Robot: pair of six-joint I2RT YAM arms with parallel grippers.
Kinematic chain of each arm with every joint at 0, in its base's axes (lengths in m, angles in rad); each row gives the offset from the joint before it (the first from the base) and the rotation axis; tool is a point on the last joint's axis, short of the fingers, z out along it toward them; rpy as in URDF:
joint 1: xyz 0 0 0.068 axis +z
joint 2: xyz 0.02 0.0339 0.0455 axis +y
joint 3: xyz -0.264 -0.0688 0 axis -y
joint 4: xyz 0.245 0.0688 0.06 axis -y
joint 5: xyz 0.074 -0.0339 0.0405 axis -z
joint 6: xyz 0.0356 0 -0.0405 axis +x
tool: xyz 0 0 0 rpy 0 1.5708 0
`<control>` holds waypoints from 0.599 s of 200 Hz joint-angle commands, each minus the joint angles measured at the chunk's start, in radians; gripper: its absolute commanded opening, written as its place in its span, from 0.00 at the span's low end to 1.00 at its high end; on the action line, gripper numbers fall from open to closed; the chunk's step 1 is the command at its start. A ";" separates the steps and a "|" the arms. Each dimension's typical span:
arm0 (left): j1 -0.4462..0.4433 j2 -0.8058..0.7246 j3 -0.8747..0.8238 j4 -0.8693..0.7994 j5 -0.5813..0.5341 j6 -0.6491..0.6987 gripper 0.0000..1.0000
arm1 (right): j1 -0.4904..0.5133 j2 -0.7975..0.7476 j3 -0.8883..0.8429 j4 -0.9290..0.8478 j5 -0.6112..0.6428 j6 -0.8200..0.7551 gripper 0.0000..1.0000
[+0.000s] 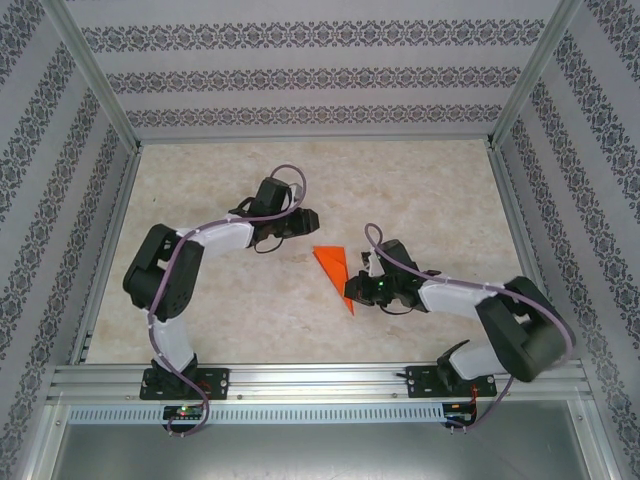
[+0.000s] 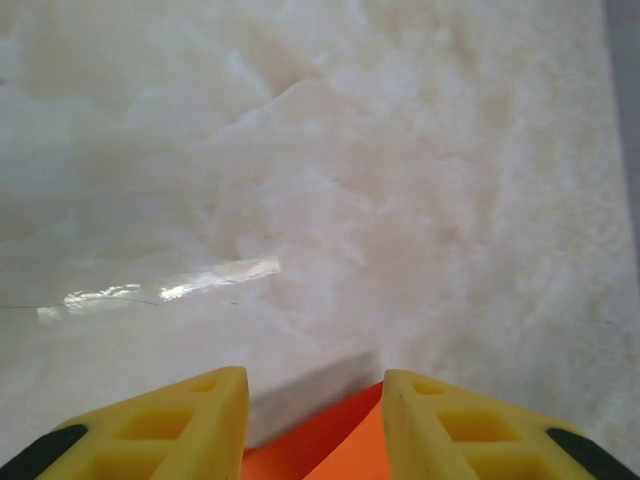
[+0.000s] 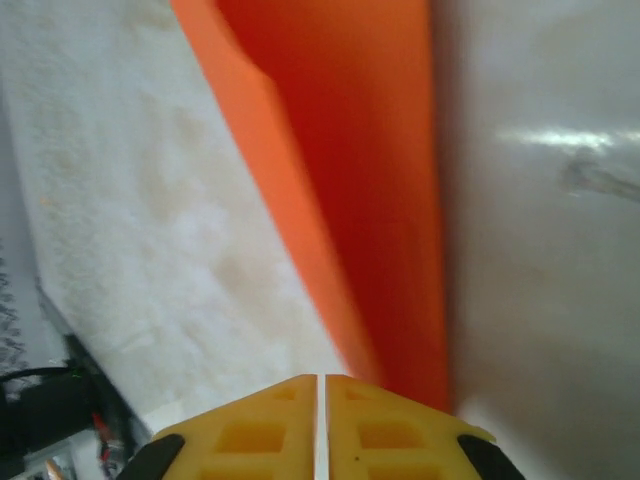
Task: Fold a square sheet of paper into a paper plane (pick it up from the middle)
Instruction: Fold the wing for the fifth time at the center of the table, then move the paper plane to the center of the table.
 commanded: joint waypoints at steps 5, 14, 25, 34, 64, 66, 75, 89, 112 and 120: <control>-0.031 -0.118 -0.057 -0.084 -0.044 -0.034 0.43 | -0.020 -0.154 0.049 -0.122 0.179 -0.035 0.24; -0.053 -0.145 -0.082 -0.095 -0.057 -0.054 0.45 | -0.047 -0.175 0.052 -0.182 0.245 -0.049 0.28; -0.086 -0.174 -0.110 -0.115 -0.095 -0.075 0.48 | -0.079 -0.178 0.048 -0.195 0.255 -0.067 0.28; -0.115 -0.192 -0.122 -0.141 -0.136 -0.086 0.50 | -0.098 -0.170 0.041 -0.175 0.241 -0.072 0.28; -0.185 -0.215 -0.140 -0.179 -0.201 -0.115 0.54 | -0.109 -0.074 0.062 -0.108 0.159 -0.092 0.29; -0.189 -0.215 -0.141 -0.180 -0.202 -0.118 0.54 | -0.108 -0.066 0.064 -0.105 0.155 -0.095 0.29; -0.202 -0.215 -0.142 -0.183 -0.209 -0.125 0.54 | -0.107 -0.032 0.073 -0.088 0.136 -0.102 0.28; -0.212 -0.209 -0.144 -0.188 -0.220 -0.133 0.58 | -0.104 0.018 0.082 -0.056 0.112 -0.105 0.28; -0.226 -0.191 -0.141 -0.168 -0.189 -0.148 0.59 | -0.087 0.086 0.101 -0.019 0.076 -0.108 0.29; -0.231 -0.184 -0.136 -0.172 -0.189 -0.151 0.60 | -0.076 0.105 0.108 -0.009 0.071 -0.109 0.29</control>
